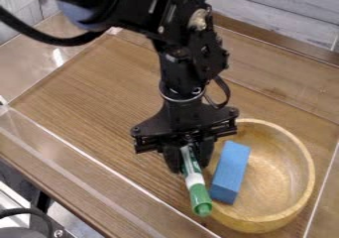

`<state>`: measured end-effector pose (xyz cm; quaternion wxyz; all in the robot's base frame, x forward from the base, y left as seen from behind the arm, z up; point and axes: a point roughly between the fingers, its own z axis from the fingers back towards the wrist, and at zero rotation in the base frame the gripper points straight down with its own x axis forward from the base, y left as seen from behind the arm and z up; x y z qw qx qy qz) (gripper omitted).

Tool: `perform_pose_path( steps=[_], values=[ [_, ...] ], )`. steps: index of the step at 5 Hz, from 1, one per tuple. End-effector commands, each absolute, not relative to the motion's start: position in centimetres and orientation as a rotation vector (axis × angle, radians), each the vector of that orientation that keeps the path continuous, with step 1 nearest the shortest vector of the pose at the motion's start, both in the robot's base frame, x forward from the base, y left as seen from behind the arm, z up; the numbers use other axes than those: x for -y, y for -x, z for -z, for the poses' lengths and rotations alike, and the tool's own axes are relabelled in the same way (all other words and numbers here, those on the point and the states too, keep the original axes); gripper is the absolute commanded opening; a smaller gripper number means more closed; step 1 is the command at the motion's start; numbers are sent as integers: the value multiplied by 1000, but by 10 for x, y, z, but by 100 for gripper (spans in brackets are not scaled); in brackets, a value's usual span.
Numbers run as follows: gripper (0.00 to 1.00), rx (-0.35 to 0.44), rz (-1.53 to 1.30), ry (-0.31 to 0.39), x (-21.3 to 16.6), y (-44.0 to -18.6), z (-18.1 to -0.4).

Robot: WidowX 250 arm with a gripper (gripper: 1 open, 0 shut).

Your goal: Remove the green marker from inside the brown bowl and put it on the table

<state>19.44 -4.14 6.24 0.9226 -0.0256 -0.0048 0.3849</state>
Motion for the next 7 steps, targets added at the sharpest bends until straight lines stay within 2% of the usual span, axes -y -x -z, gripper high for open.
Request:
perform_pose_path(
  steps=[1, 7],
  values=[
    [0, 57, -791, 77, 39, -205, -77],
    [0, 30, -824, 120, 27, -207, -90]
  ],
)
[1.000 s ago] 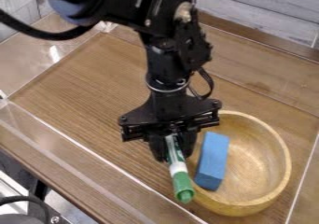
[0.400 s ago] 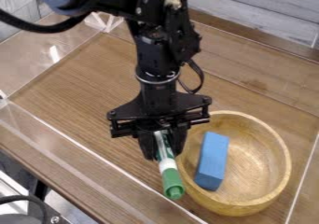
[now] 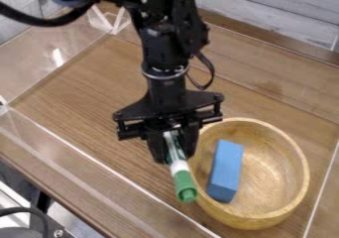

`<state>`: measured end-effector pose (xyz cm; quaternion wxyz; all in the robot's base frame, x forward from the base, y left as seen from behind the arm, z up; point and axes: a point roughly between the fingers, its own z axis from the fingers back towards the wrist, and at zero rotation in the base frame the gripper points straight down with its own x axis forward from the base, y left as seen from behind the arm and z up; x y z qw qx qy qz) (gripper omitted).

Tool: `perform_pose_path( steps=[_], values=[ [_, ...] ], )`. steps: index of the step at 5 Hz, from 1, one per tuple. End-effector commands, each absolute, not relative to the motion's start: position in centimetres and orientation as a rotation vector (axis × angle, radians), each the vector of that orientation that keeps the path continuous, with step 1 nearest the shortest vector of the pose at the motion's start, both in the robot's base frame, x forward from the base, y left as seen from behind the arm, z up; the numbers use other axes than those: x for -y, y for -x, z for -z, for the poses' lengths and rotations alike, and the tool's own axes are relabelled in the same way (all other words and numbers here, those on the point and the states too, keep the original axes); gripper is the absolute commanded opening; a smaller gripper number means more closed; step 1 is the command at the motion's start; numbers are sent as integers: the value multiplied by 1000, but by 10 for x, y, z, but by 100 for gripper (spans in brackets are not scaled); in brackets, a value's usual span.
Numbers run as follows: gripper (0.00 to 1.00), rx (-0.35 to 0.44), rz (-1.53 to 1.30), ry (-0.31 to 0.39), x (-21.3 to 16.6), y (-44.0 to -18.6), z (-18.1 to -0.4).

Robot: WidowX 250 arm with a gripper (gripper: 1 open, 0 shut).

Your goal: Remove the green marker from inside the brown bowl and put it on the table

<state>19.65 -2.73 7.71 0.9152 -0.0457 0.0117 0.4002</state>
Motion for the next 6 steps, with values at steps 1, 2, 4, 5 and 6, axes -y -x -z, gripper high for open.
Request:
perform_pose_path(
  steps=[1, 2, 4, 5, 6],
  values=[
    [0, 28, -833, 130, 26, -208, -93],
    [0, 24, -839, 140, 25, -208, -95],
    [0, 58, -791, 151, 17, -210, -97],
    [0, 75, -775, 154, 12, -211, -94],
    [0, 91, -762, 154, 5, -212, -90]
  ],
)
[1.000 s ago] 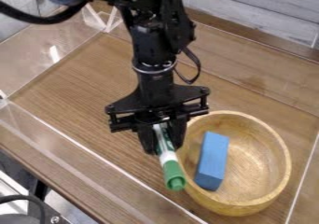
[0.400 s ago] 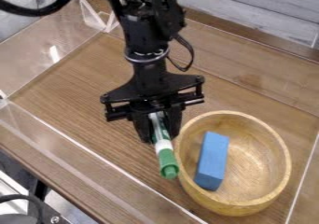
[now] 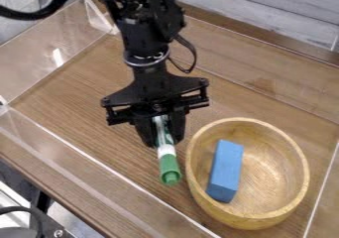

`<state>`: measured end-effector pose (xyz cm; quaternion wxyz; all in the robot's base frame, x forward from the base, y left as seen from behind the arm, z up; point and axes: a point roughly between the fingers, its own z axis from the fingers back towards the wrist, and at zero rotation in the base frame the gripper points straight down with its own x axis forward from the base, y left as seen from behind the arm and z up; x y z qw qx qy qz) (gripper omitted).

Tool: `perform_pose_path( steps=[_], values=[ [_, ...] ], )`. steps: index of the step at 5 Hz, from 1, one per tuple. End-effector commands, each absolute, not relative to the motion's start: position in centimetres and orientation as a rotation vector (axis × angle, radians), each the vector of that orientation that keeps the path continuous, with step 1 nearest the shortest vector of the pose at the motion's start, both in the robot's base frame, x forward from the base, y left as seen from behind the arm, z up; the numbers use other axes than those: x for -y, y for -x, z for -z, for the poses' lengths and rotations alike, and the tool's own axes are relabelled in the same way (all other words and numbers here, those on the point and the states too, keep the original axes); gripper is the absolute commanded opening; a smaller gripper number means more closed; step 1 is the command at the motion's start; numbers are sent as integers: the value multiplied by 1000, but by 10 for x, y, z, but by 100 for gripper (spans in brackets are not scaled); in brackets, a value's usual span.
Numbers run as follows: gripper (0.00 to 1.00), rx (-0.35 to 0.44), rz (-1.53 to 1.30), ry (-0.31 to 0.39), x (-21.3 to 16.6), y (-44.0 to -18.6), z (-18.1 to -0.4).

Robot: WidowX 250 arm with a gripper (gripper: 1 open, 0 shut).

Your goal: Remove the green marker from inside the brown bowl and put it on the table

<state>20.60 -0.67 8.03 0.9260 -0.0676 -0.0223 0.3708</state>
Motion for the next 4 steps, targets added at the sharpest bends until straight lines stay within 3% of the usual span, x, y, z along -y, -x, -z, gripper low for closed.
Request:
perform_pose_path(
  steps=[1, 4],
  values=[
    [0, 107, -746, 154, -1, -211, -88],
    [0, 131, -689, 154, -10, -210, -82]
  ],
)
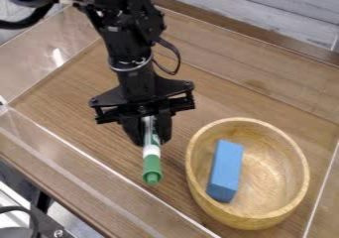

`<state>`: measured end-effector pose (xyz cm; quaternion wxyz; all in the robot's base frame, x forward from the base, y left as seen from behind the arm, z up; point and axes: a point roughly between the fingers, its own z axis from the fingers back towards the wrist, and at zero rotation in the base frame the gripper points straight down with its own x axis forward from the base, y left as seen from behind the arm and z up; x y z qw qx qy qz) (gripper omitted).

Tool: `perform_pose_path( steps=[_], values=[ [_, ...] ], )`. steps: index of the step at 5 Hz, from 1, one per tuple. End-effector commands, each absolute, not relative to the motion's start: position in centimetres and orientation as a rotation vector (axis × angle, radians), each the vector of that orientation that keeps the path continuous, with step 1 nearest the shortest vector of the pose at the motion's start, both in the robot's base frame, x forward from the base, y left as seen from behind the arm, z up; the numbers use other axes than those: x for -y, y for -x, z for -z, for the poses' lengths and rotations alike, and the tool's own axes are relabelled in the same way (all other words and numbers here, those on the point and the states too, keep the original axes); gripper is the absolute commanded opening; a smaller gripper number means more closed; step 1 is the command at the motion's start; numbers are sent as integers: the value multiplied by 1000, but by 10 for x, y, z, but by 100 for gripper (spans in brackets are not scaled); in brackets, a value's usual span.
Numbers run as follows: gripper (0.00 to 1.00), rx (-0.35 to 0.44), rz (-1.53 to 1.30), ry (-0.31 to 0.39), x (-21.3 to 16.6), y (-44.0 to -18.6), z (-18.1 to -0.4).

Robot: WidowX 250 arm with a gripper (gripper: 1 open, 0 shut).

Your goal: Remove the green marker from inside the brown bowl and put it on the table

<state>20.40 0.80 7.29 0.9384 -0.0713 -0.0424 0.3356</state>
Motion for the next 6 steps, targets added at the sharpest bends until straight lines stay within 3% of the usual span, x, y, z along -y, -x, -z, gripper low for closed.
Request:
perform_pose_path(
  steps=[1, 6],
  values=[
    [0, 135, -677, 153, -12, -210, -80],
    [0, 148, -620, 143, -24, -207, -69]
  ],
)
